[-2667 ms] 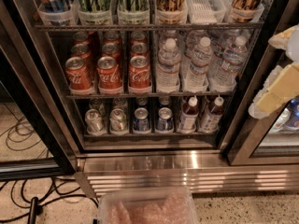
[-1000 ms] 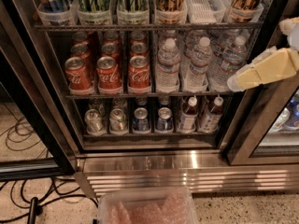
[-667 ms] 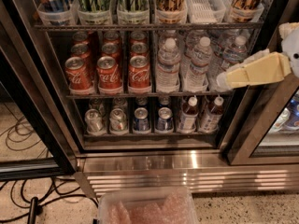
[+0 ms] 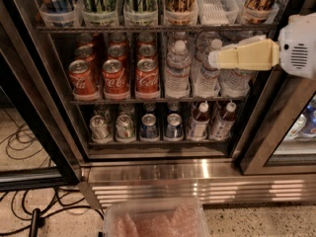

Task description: Pick orange can from top shelf of fridge

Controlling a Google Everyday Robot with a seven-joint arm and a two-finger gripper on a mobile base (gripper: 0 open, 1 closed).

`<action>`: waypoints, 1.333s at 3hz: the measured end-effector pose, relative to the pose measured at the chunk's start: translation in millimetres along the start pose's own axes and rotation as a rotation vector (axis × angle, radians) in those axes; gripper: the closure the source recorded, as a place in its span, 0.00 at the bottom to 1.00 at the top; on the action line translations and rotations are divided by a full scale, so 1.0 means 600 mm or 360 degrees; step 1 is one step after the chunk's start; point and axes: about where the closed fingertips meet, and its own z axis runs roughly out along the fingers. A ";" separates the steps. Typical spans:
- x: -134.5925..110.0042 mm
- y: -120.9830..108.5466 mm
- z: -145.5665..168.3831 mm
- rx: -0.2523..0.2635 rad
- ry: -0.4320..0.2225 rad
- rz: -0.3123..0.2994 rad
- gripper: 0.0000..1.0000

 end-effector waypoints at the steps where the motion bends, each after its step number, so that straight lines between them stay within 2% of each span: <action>1: -0.008 -0.017 0.013 0.0187 -0.0056 0.0108 0.00; 2: -0.008 -0.017 0.013 0.0187 -0.0056 0.0108 0.00; 3: -0.018 -0.027 0.025 0.0218 -0.0107 0.0125 0.00; 4: -0.033 -0.037 0.050 0.0248 -0.0179 0.0122 0.12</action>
Offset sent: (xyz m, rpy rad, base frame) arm 0.0228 -0.0011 -0.0027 0.0361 0.0090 -0.1345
